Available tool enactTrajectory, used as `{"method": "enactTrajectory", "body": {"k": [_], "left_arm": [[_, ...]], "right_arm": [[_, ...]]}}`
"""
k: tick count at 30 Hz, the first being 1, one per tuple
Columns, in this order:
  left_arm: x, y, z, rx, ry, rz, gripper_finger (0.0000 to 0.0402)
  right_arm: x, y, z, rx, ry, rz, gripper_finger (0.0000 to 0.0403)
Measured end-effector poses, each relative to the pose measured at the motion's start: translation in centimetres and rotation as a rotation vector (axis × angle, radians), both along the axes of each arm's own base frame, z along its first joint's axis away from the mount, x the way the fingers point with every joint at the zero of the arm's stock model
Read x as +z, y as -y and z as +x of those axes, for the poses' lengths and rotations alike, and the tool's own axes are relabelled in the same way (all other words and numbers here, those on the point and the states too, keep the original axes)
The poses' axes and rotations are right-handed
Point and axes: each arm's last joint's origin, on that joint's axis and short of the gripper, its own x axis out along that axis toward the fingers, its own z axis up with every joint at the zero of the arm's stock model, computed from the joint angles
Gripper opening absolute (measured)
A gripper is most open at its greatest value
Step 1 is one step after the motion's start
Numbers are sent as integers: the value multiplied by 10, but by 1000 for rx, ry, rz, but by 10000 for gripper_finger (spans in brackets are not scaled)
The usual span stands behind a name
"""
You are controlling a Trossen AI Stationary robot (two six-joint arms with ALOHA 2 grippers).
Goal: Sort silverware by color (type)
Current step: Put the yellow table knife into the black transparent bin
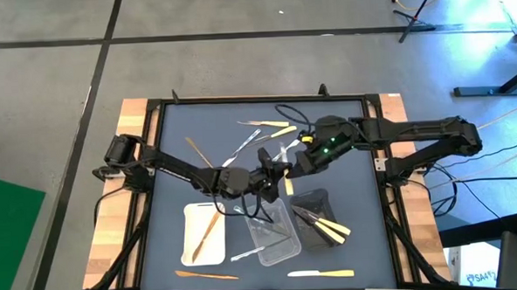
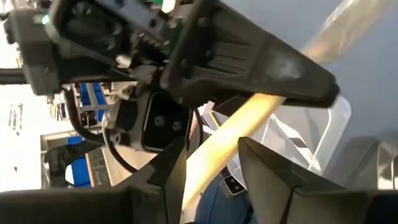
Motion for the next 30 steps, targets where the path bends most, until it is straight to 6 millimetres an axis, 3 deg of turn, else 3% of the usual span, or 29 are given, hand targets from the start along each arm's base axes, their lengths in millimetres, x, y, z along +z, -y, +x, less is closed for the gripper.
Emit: {"method": "enactTrajectory", "body": {"k": [11, 23, 30], "left_arm": [[2, 12, -5, 99, -28, 82, 30], [7, 11, -5, 145, -8, 132, 30], [9, 11, -5, 149, -8, 169, 30]], "right_arm": [[-1, 0, 0, -53, -51, 81, 145], [0, 0, 1, -45, -31, 88, 145], [-1, 0, 12, -31, 37, 67, 145]]}}
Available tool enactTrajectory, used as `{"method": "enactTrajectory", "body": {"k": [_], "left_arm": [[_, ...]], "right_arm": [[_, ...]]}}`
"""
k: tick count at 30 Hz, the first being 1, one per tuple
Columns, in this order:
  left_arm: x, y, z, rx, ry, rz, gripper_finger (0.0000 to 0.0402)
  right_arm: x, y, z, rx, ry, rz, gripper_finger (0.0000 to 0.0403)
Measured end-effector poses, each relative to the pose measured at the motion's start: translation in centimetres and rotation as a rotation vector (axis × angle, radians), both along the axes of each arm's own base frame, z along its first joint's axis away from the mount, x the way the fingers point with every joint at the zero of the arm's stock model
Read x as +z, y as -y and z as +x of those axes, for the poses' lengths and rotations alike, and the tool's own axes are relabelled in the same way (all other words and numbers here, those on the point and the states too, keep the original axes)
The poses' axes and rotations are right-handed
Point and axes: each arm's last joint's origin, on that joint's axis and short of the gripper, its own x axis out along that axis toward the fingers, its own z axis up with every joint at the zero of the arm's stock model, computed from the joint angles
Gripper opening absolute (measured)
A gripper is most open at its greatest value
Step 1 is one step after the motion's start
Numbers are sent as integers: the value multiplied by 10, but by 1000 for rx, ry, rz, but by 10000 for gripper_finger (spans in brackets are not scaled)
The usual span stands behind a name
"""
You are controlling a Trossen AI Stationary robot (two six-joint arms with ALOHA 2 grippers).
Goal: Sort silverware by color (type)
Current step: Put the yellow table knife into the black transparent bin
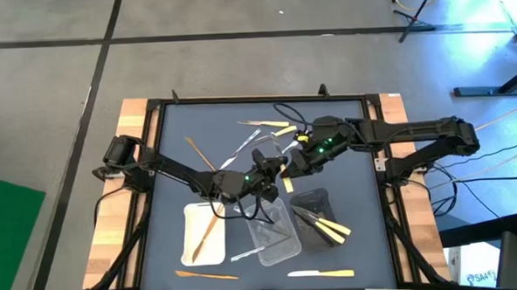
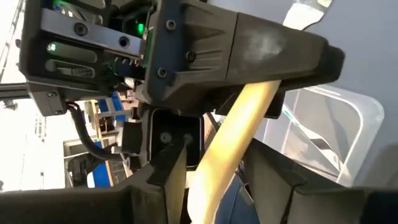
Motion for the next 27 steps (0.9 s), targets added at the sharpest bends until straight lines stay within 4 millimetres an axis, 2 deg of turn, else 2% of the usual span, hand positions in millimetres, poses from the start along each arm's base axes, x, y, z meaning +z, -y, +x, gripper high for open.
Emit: {"method": "enactTrajectory", "body": {"k": [9, 21, 27], "left_arm": [[1, 0, 0, 14, 6, -1, 30], [0, -1, 0, 32, -6, 8, 30], [0, 0, 0, 28, -5, 7, 30]], "right_arm": [[-9, -1, 10, 17, -18, 8, 141], [-10, 0, 9, 29, -20, -4, 60], [-10, -1, 9, 30, -25, -6, 55]]}}
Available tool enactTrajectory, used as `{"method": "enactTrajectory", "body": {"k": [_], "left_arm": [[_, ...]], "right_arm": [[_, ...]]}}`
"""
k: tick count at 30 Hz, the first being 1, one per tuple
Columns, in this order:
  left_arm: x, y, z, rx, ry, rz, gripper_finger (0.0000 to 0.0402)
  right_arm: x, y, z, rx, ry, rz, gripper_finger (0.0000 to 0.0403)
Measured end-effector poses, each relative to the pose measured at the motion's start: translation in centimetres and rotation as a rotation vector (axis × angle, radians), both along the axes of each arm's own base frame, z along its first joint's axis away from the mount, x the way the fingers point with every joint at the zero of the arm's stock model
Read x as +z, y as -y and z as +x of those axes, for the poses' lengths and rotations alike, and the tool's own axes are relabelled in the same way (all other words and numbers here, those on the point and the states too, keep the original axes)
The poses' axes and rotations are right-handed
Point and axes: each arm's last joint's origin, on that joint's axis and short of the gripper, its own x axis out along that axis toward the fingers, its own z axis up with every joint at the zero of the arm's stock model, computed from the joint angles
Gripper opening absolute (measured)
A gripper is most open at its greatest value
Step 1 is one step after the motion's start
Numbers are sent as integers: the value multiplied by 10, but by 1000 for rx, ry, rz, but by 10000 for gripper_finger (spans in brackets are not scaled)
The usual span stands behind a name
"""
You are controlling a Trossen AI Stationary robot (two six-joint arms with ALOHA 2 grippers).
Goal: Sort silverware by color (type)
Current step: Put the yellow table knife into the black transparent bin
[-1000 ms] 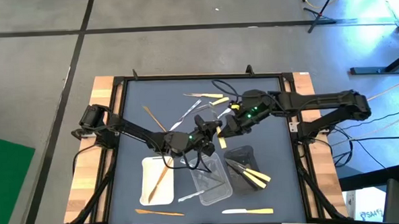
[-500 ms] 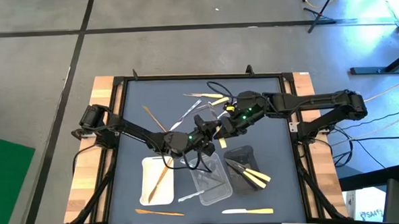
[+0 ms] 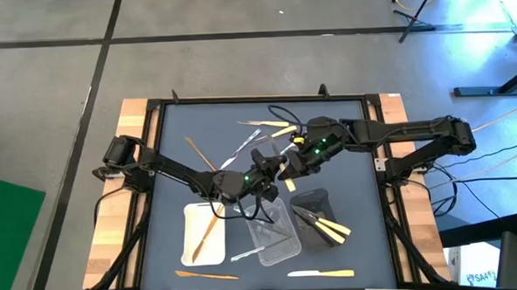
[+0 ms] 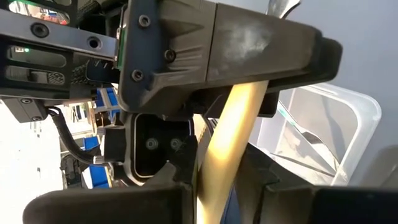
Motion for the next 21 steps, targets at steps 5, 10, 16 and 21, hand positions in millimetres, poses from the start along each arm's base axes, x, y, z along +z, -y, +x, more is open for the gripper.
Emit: {"method": "enactTrajectory", "body": {"k": [5, 10, 16, 21], "left_arm": [[0, 0, 0, -4, -1, 0, 30], [0, -1, 0, -6, 6, -8, 36], [2, 0, 1, -53, 31, -26, 79], [1, 0, 2, -72, 50, -59, 110]], "right_arm": [[-1, 0, 0, 4, -5, -7, 53], [-1, 0, -1, 9, -3, -18, 52], [-1, 0, 0, 19, 12, -39, 49], [-1, 0, 0, 22, 8, -31, 41]]}}
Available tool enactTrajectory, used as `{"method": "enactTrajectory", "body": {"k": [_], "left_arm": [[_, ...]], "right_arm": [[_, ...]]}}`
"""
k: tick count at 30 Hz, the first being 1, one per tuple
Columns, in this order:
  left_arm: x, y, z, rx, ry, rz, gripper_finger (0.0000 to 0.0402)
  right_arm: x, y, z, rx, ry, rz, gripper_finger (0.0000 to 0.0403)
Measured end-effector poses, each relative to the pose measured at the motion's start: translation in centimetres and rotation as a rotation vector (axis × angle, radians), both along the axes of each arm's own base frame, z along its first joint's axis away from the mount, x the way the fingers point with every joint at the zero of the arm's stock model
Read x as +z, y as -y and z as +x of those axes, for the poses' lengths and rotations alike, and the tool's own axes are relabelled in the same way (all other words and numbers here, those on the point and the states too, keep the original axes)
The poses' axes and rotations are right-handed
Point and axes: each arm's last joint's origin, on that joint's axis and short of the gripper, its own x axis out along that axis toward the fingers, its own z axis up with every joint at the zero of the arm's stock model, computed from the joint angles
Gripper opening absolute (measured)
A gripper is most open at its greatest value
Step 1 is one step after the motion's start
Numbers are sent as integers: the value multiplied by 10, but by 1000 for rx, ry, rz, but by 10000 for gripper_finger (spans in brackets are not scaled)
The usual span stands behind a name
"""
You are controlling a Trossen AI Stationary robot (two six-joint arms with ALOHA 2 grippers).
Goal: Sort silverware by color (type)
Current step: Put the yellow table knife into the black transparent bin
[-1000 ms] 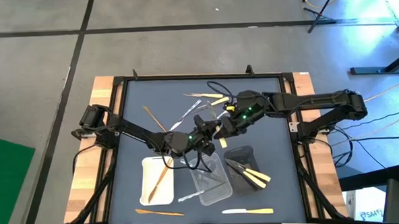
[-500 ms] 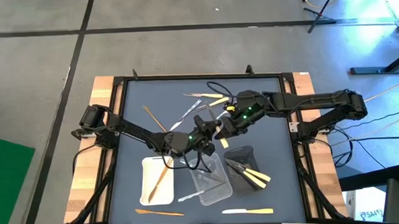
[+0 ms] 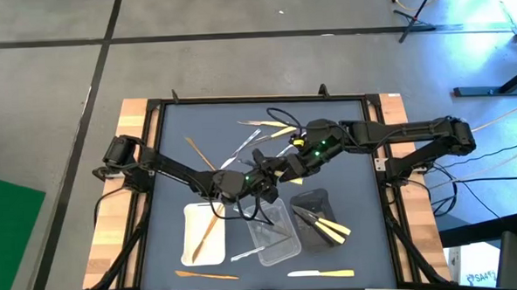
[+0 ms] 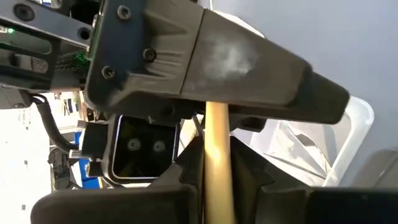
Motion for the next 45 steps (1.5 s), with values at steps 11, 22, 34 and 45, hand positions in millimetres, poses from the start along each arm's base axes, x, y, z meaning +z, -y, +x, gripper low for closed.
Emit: {"method": "enactTrajectory", "body": {"k": [11, 22, 34, 45], "left_arm": [[0, 1, 0, 3, -4, 1, 116], [0, 7, -2, -7, -4, 1, 117], [0, 18, -7, 85, 11, -21, 117], [0, 19, -9, 134, 52, -88, 117]], "right_arm": [[0, 0, 0, 9, 6, -11, 26], [-1, 0, -1, 17, -8, -6, 16], [13, 2, -37, -58, -86, -59, 18], [20, -1, -84, -149, -245, -150, 19]]}}
